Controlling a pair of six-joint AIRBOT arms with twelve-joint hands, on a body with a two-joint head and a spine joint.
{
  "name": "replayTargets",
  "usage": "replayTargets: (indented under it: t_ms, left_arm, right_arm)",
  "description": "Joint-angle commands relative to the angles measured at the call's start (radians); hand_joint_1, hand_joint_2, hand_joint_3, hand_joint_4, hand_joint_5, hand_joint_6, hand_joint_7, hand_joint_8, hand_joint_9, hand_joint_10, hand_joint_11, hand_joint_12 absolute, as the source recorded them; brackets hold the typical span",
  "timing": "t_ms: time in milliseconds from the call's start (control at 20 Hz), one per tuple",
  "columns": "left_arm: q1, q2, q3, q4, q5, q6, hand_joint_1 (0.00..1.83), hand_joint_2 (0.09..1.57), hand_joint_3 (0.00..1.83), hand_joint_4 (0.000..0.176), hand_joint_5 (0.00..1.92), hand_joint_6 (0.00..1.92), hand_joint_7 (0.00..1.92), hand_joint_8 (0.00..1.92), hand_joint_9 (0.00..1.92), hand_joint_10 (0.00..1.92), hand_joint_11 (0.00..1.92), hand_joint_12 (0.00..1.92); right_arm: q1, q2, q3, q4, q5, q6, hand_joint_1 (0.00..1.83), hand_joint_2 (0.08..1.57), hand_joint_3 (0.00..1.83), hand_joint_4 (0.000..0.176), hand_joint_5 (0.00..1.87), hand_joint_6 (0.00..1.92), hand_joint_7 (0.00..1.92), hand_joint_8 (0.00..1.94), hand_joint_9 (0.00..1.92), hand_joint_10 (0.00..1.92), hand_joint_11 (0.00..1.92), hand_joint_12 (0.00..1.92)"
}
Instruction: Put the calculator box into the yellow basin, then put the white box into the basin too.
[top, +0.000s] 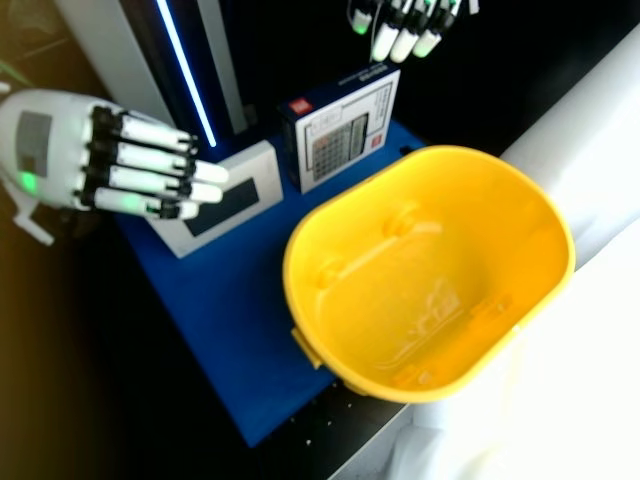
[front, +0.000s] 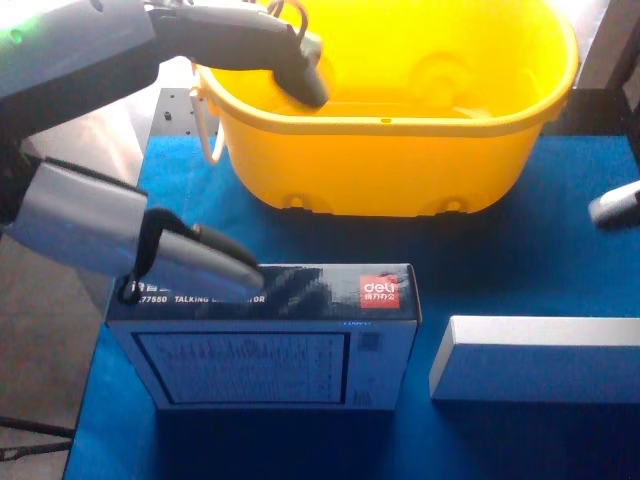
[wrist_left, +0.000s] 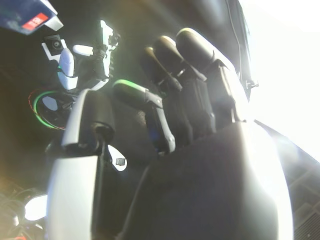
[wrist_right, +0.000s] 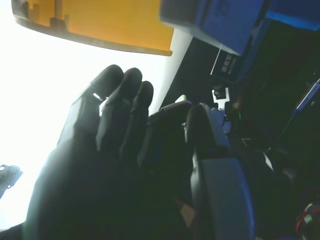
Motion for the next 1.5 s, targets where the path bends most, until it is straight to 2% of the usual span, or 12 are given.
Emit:
replayTargets:
  t_ms: [0,150,400,700,800,950,1200,1250,1300,1350,1400,1450]
  left_arm:
    - [-0.014,0.002,-0.001,-0.039,-0.098,-0.006,0.56,0.83,0.0,0.0,0.39,0.01,0.52,0.01,0.52,0.05,0.22,0.87]
    - [-0.014,0.002,0.0,-0.039,-0.099,-0.006,0.88,0.83,0.01,0.0,0.42,0.01,0.51,0.01,0.46,0.01,0.06,0.95]
    - [0.002,-0.016,0.006,-0.036,-0.056,-0.006,0.59,0.79,0.0,0.0,0.47,0.01,0.52,0.01,0.53,0.01,0.06,1.1]
    - [0.138,-0.1,0.072,-0.07,-0.015,-0.078,0.61,0.81,0.0,0.0,0.46,0.01,0.5,0.02,0.56,0.02,0.19,1.01]
    - [0.174,-0.119,0.084,-0.084,0.002,-0.08,0.59,0.81,0.0,0.0,0.47,0.0,0.54,0.01,0.58,0.02,0.11,1.2]
    - [0.208,-0.15,0.105,-0.089,0.041,-0.08,0.59,0.83,0.0,0.0,0.46,0.01,0.53,0.01,0.57,0.02,0.01,1.44]
    - [0.305,-0.224,0.173,-0.086,0.065,-0.177,0.62,0.92,0.01,0.0,0.53,0.02,0.64,0.02,0.67,0.06,0.18,1.34]
    - [0.31,-0.23,0.179,-0.086,0.066,-0.183,0.79,1.0,0.01,0.0,0.63,0.03,0.7,0.03,0.76,0.12,0.36,1.4]
    - [0.316,-0.239,0.187,-0.086,0.069,-0.187,0.9,1.05,0.01,0.0,0.72,0.03,0.79,0.03,0.82,0.27,0.46,1.44]
    - [0.317,-0.241,0.189,-0.085,0.069,-0.187,1.08,1.15,0.0,0.0,0.82,0.94,0.97,0.09,0.97,0.56,0.73,1.48]
    - [0.317,-0.241,0.189,-0.085,0.068,-0.187,1.18,1.18,0.0,0.0,0.74,1.17,0.96,0.95,1.02,0.68,0.85,1.42]
    - [0.317,-0.24,0.19,-0.085,0.062,-0.187,1.32,1.19,0.0,0.0,0.68,1.24,0.88,1.09,0.91,1.23,0.8,1.43]
  right_arm:
    - [0.0,0.001,0.007,-0.03,-0.121,0.01,0.68,0.9,0.0,0.0,0.68,0.03,0.68,0.03,0.6,0.21,0.22,1.06]
    - [0.0,0.001,0.008,-0.029,-0.121,0.01,0.65,0.9,0.0,0.0,0.69,0.01,0.69,0.01,0.64,0.13,0.22,1.07]
    - [0.0,-0.024,0.03,0.008,-0.101,0.007,0.65,0.81,0.0,0.0,0.72,0.01,0.67,0.0,0.64,0.08,0.2,1.08]
    - [0.0,-0.096,0.071,0.049,0.006,0.007,0.66,0.73,0.0,0.0,0.68,0.0,0.69,0.0,0.64,0.09,0.11,1.31]
    - [0.001,-0.115,0.08,0.049,0.037,0.007,0.59,0.73,0.0,0.0,0.68,0.0,0.71,0.01,0.66,0.12,0.11,1.39]
    - [0.002,-0.153,0.1,0.059,0.087,0.007,0.68,0.75,0.0,0.0,0.62,0.0,0.66,0.0,0.41,0.57,0.05,1.42]
    - [0.027,-0.213,0.133,0.059,0.166,0.006,1.01,0.94,0.03,0.0,0.78,0.07,0.79,0.06,0.45,0.78,0.09,1.55]
    - [0.027,-0.215,0.134,0.059,0.167,0.006,1.12,1.1,0.01,0.0,0.88,0.87,0.94,0.17,0.6,0.91,0.26,1.6]
    - [0.028,-0.217,0.135,0.059,0.167,0.006,1.19,1.14,0.02,0.0,0.93,1.04,0.89,0.95,0.72,0.97,0.46,1.59]
    - [0.029,-0.217,0.135,0.059,0.167,0.006,1.32,1.16,0.01,0.0,0.89,1.14,0.83,1.14,0.77,1.31,0.57,1.62]
    - [0.03,-0.217,0.136,0.059,0.167,0.006,1.35,1.17,0.0,0.0,0.86,1.18,0.82,1.18,0.79,1.38,0.62,1.61]
    - [0.036,-0.217,0.137,0.059,0.166,0.006,1.36,1.16,0.0,0.0,0.86,1.11,0.83,1.17,0.86,1.38,0.73,1.6]
